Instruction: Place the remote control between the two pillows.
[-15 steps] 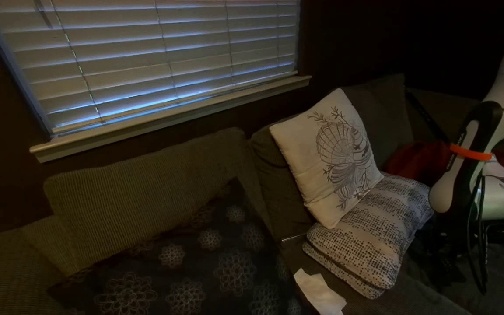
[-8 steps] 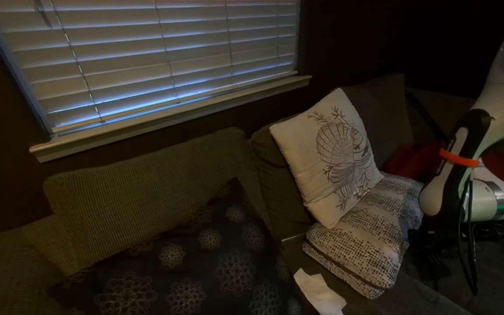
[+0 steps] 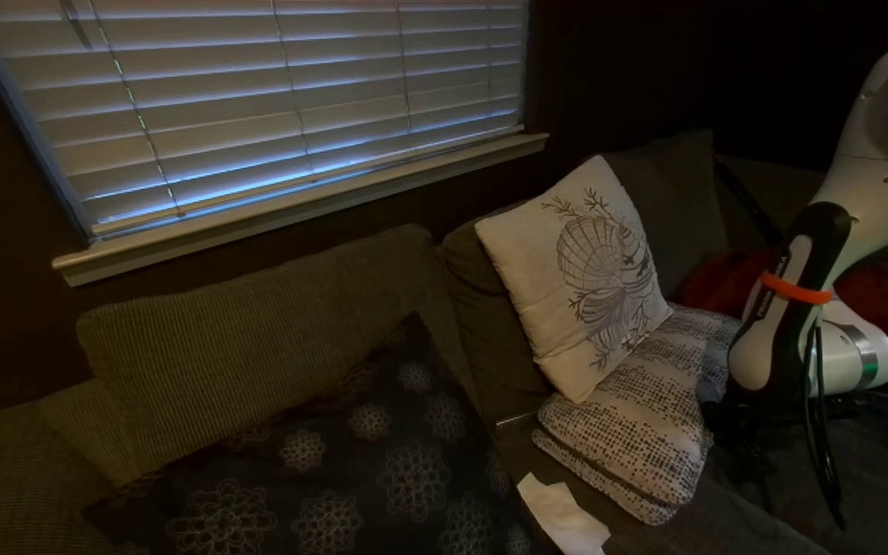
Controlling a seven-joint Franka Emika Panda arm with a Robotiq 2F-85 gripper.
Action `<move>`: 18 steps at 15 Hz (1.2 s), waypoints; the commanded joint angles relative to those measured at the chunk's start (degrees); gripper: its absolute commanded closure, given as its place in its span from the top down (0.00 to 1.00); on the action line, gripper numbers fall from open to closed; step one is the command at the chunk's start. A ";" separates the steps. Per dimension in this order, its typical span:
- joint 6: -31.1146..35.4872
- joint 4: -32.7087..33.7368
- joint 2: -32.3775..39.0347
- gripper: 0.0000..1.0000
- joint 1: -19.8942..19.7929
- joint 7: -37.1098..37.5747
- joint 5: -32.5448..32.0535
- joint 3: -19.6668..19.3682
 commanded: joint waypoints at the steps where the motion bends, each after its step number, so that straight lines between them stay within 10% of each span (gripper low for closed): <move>1: 3.98 0.78 0.22 0.28 3.53 -1.75 -3.01 -1.33; 18: 9.56 5.15 1.91 0.28 13.91 -4.50 -6.05 -7.60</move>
